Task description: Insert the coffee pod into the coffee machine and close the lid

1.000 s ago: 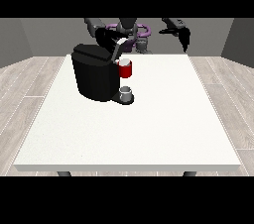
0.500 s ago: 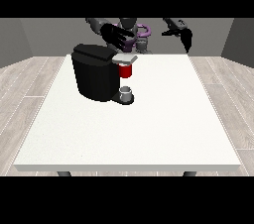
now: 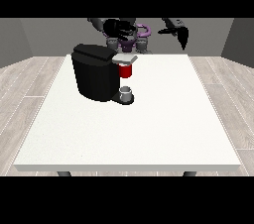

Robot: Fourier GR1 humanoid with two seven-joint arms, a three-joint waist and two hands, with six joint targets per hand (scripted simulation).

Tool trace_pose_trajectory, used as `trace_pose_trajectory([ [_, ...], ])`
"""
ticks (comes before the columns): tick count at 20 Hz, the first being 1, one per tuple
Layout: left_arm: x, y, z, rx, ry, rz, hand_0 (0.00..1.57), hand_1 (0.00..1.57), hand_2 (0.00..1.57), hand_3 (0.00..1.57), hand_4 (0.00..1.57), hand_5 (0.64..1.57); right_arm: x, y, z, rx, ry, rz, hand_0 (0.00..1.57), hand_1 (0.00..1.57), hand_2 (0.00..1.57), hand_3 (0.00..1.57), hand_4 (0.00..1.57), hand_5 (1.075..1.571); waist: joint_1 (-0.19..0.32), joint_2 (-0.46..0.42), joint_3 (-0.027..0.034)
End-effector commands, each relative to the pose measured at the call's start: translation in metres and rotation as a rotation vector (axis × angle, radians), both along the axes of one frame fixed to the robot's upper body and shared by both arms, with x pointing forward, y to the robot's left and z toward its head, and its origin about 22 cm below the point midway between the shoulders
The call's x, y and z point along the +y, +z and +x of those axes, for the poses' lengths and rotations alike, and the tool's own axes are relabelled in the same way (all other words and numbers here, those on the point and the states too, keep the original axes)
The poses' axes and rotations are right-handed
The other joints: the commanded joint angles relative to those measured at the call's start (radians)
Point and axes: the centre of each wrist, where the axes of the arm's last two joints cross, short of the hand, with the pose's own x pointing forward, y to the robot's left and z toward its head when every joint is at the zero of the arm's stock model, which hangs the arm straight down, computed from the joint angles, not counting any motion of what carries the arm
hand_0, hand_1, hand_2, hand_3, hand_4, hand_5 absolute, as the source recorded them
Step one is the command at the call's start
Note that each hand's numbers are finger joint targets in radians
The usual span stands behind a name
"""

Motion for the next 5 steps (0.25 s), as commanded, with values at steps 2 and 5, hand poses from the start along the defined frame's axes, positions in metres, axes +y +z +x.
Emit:
trace_pose_trajectory([
  [2, 0.003, -0.018, -0.007, 0.029, 0.016, -0.02, 0.0, 0.0, 0.0, 0.0, 0.21, 1.571, 0.007, -0.027, -0.031, 0.07, 0.047, 0.167, 0.0, 0.0, 0.0, 0.0, 0.29, 1.571, -0.04, -0.077, 0.0001],
  [5, 0.016, -0.018, -0.009, 0.043, 0.06, -0.024, 0.0, 0.0, 0.0, 0.0, 0.19, 1.571, -0.003, -0.078, -0.067, 0.149, -0.027, 0.157, 0.0, 0.0, 0.0, 0.0, 0.16, 1.571, -0.101, -0.113, 0.0002],
])
